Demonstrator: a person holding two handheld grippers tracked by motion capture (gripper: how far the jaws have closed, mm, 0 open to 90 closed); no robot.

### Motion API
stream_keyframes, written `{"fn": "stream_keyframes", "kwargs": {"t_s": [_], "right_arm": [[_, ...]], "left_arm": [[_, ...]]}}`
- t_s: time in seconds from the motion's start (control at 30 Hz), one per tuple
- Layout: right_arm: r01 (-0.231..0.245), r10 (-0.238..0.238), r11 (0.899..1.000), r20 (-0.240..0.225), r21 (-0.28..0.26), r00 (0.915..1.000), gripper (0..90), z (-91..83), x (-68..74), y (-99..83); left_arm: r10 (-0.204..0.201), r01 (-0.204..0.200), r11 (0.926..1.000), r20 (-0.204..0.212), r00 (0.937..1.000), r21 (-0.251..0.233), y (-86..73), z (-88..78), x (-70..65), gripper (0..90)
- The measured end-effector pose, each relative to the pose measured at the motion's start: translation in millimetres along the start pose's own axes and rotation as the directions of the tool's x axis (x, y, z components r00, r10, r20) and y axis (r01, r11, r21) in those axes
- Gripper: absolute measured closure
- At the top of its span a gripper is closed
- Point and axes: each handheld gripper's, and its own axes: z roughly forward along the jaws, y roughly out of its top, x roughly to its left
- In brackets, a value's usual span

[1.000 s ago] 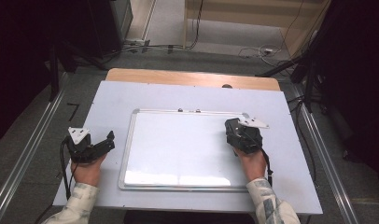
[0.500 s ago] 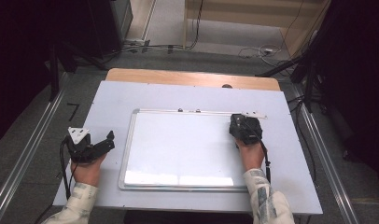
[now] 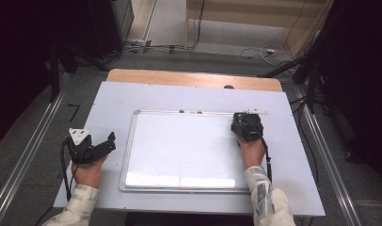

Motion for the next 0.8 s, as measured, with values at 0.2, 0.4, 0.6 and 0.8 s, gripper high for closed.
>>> {"fn": "stream_keyframes", "kwargs": {"t_s": [0.2,0.4,0.6,0.8], "right_arm": [[-0.016,0.016,1.0,0.009,0.025,0.9998,38.9,7.8,-2.0,-1.5],[-0.014,0.014,1.0,-0.004,0.022,0.9999,37.6,7.9,-3.5,-1.9],[-0.005,0.004,1.0,-0.031,-0.02,0.9995,29.0,1.6,-4.0,-5.1],[-0.007,0.001,0.998,-0.086,-0.07,0.9963,24.6,-11.5,-7.9,-6.8]], "left_arm": [[-0.001,0.001,1.0,0.003,1.0,0.001,0.0,-0.1,0.7,10.1],[-0.001,0.001,1.0,0.002,1.0,-0.003,0.0,-0.2,0.4,10.1],[0.0,0.0,1.0,0.001,1.0,0.001,-0.1,-0.6,0.8,10.1],[0.0,0.0,1.0,-0.001,1.0,-0.001,-0.4,-0.3,0.2,10.1]]}}
